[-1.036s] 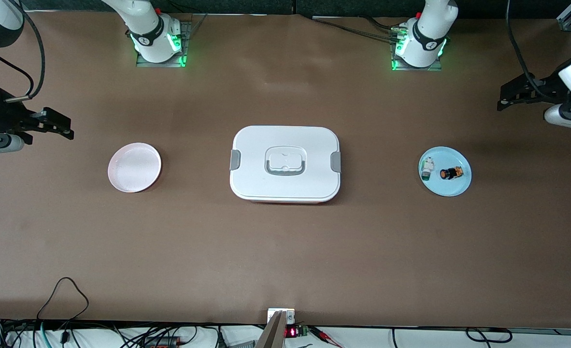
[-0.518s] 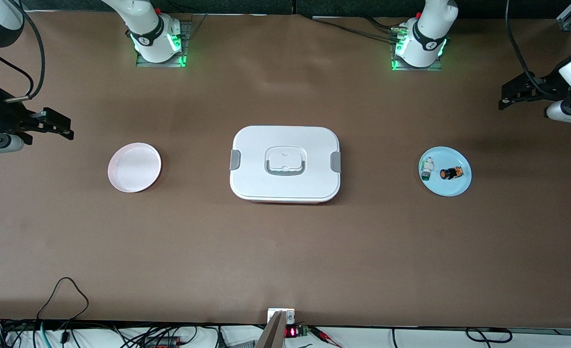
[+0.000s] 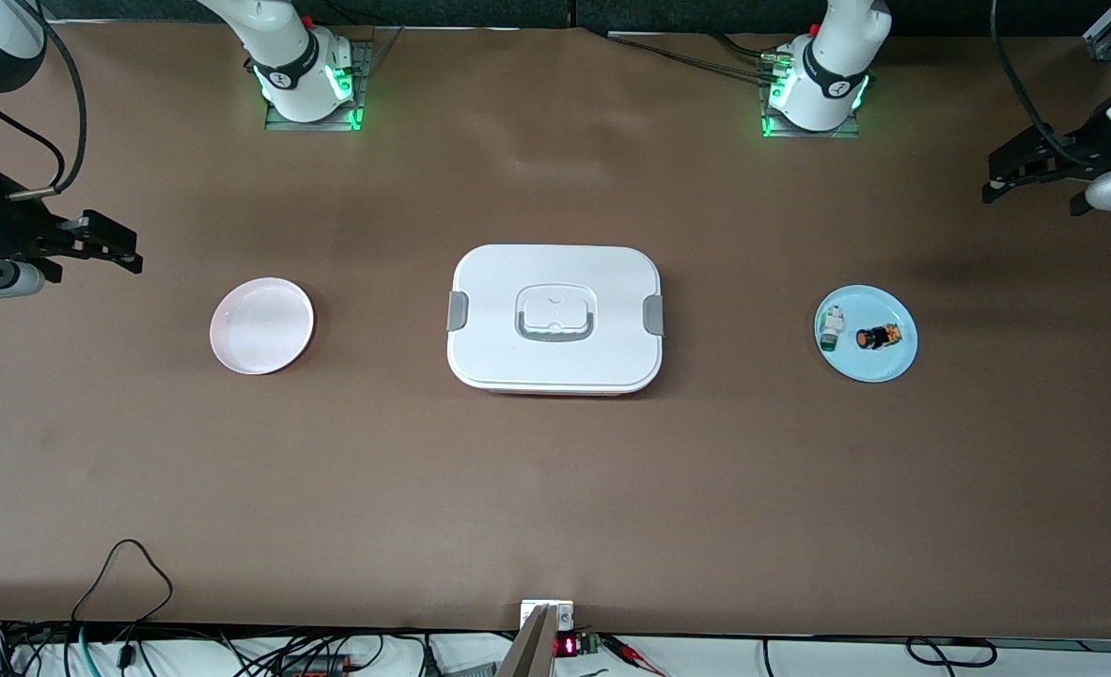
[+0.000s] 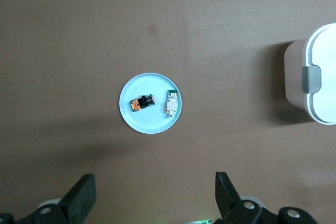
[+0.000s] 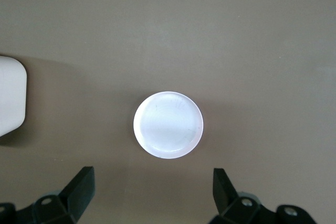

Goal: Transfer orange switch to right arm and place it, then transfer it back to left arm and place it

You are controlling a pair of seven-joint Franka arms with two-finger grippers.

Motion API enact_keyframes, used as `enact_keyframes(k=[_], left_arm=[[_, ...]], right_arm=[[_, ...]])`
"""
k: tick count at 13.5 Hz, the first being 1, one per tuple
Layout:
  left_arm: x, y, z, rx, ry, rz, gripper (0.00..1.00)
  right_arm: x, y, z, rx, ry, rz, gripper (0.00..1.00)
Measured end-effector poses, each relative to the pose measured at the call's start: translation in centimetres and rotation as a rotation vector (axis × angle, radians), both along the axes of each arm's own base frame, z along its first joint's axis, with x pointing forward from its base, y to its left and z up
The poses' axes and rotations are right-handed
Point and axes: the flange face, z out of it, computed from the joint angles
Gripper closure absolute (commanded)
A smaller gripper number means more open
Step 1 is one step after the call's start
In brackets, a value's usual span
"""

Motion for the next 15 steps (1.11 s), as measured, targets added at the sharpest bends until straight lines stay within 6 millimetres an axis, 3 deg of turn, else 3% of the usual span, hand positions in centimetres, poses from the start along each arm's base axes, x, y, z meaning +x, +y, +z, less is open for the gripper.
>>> enact_keyframes(k=[5, 15], left_arm=[[0.12, 1.19, -0.04, 0.000, -0.009, 0.023, 0.00], [0.18, 1.12, 0.18, 0.002, -0.017, 0.058, 0.00]], right_arm=[[0.00, -0.25, 0.00, 0.000, 0.000, -0.004, 0.00], [0.00, -0.39, 0.00, 0.000, 0.000, -0.007, 0.00]])
